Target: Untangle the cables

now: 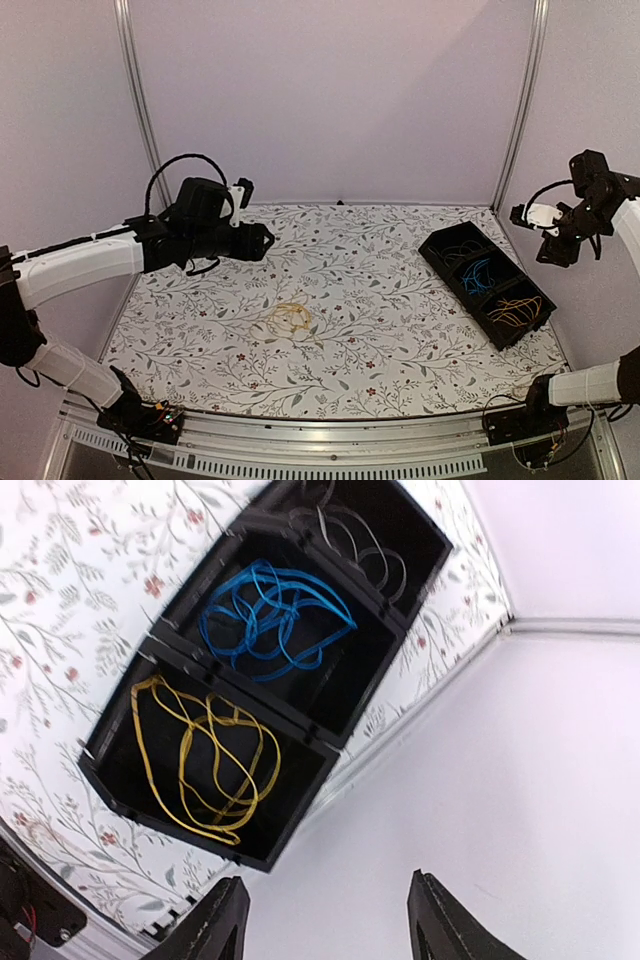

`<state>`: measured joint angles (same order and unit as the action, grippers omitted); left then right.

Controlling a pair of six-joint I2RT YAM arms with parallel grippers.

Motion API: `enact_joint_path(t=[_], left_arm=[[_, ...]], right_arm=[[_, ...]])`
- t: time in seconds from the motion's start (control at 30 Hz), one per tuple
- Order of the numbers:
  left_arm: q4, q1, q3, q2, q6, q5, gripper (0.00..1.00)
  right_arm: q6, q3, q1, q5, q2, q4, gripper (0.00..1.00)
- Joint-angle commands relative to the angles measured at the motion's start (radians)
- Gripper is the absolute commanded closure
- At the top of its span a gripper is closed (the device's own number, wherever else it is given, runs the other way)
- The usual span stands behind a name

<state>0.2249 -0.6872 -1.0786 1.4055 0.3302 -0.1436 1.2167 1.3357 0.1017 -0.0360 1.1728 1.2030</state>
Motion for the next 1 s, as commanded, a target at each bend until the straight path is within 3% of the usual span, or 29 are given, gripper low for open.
enact_joint_path(t=[0.0,0.07,0.23,0.3,0.43,0.57,0.73,0.97], left_arm=[[0.167,0.001,0.097,-0.066,0.161,0.023,0.33],[0.184,0.002,0.133,-0.065,0.189,0.060,0.40],[0.199,-0.003,0.186,-0.034,0.239,0.177,0.46],[0.188,-0.016,0.204,-0.028,0.251,0.193,0.47],[0.104,-0.034,0.263,-0.024,0.277,0.206,0.43],[0.056,-0.035,0.287,0.000,0.315,0.216,0.41],[0.044,-0.038,0.268,0.007,0.313,0.157,0.40],[0.033,-0.037,0.248,-0.004,0.286,0.090,0.38]], right_arm=[[-0.034,0.024,-0.031,0.334,0.051,0.074,0.41],[-0.120,0.015,-0.060,0.490,0.079,-0.001,0.41],[-0.319,-0.068,-0.148,0.856,0.099,-0.263,0.46],[-0.388,-0.124,-0.214,0.914,0.095,-0.384,0.46],[-0.511,-0.242,-0.470,0.817,0.118,-0.624,0.45],[-0.592,-0.259,-0.685,0.711,0.270,-0.780,0.44],[-0.666,-0.187,-0.838,0.701,0.476,-0.869,0.40],[-0.711,-0.095,-0.953,0.637,0.709,-0.958,0.36]])
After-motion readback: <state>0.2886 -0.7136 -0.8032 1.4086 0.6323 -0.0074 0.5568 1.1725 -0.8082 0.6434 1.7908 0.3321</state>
